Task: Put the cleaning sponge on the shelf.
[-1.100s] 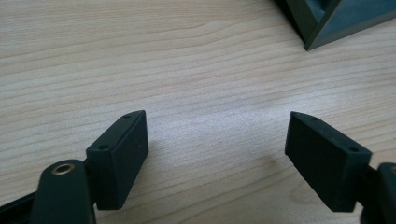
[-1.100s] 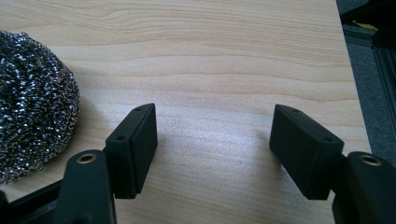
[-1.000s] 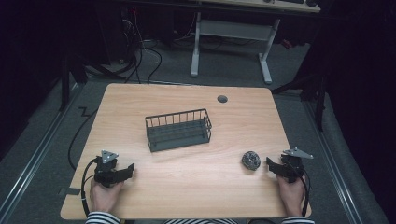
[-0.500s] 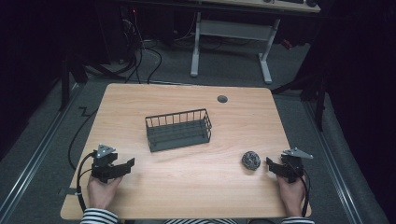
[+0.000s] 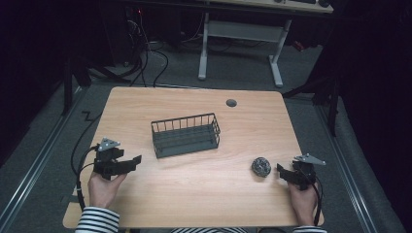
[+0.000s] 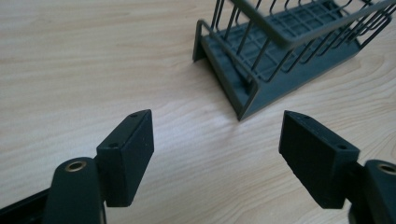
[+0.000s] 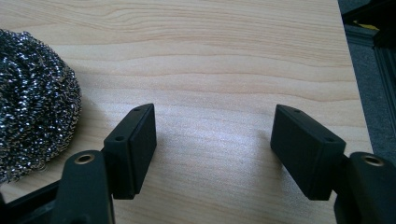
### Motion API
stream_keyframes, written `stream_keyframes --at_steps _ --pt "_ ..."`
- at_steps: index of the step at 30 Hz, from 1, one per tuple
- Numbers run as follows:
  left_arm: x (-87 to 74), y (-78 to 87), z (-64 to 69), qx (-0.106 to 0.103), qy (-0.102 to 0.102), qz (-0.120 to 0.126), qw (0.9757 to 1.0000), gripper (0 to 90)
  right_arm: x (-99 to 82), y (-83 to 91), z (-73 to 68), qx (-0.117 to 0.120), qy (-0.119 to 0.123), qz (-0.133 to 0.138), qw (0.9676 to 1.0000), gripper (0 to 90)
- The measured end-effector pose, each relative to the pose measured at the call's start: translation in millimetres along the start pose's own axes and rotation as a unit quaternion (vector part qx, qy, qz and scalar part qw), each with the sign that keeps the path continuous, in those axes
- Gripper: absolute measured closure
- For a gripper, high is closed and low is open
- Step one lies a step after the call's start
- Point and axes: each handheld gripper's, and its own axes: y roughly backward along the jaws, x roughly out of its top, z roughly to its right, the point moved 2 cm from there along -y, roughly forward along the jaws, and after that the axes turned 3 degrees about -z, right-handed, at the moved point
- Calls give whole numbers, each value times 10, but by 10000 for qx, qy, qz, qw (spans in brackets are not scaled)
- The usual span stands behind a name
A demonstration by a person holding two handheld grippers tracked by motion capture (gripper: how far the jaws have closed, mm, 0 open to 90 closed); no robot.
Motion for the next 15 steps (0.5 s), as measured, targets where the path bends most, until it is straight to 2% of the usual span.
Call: stream_keyframes --at_steps 2,7,15 --pt "63 10 14 36 -64 13 10000 276 0 -1 -1 7 -1 9 10000 316" --pt "189 17 45 -32 -90 -12 10000 280 -1 -1 -1 9 1 8 10000 315" --pt "405 -11 98 -96 -215 -202 9995 279 -1 0 -1 9 6 -5 10000 312"
